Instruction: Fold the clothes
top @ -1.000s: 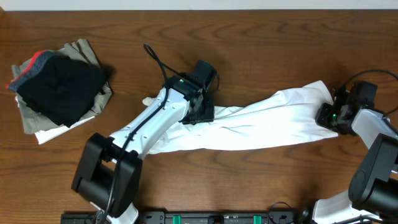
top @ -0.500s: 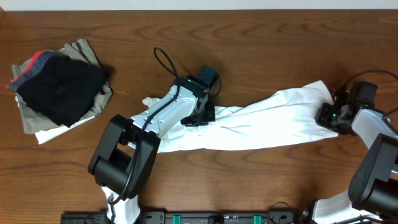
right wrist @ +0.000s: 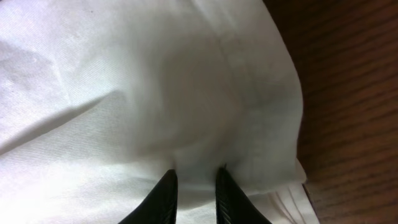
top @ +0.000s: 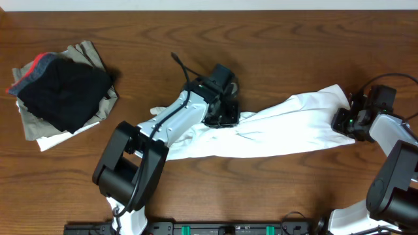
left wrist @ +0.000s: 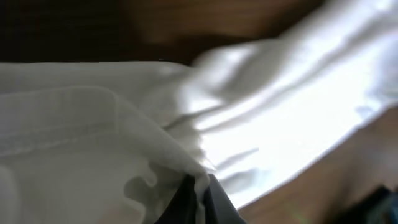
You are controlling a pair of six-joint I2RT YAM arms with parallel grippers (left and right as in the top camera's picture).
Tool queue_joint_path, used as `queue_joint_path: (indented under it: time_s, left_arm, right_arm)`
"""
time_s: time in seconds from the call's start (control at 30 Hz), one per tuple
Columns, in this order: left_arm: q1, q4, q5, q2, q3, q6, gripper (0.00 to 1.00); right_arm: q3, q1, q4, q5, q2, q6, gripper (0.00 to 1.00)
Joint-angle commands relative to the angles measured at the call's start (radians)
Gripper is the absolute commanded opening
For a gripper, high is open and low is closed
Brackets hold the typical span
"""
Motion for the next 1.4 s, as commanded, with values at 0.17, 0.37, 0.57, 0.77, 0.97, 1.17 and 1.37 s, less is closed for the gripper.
queue_joint_path:
  time_s: [0.17,0.37,0.57,0.77,0.97,1.17,1.37]
  left_arm:
    - [-0.074,-0.05,0.001,-0.035,0.002,0.084,0.09]
    - [-0.106,-0.078,-0.014,-0.035,0.002,0.083,0.09]
    - [-0.105,-0.135,-0.156,-0.036,0.002,0.084,0.1]
    - [-0.076,-0.149,-0.201,-0.072,0.015,0.151,0.3]
    - [-0.014,-0.159,-0.278,-0.194,0.022,0.169,0.55]
    - [0.094,-0.205,-0.38,-0.254,0.021,0.169,0.59]
    - [0.198,-0.245,-0.344,-0.177,0.018,0.164,0.61]
  right_arm:
    - [-0.028,-0.01,-0.003,0.0,0.017,0.014,0.2]
    - [-0.028,-0.01,-0.006,0.0,0.017,0.014,0.2]
    - [-0.028,-0.01,-0.006,0.0,0.017,0.014,0.2]
    - [-0.028,-0.01,-0.006,0.0,0.017,0.014,0.2]
    - [-0.028,0.0,-0.006,0.0,0.017,0.014,0.2]
    - [-0.028,0.001,-0.003,0.0,0.017,0.014,0.2]
    - [-0.029,0.001,-0.006,0.0,0.017,0.014,0.2]
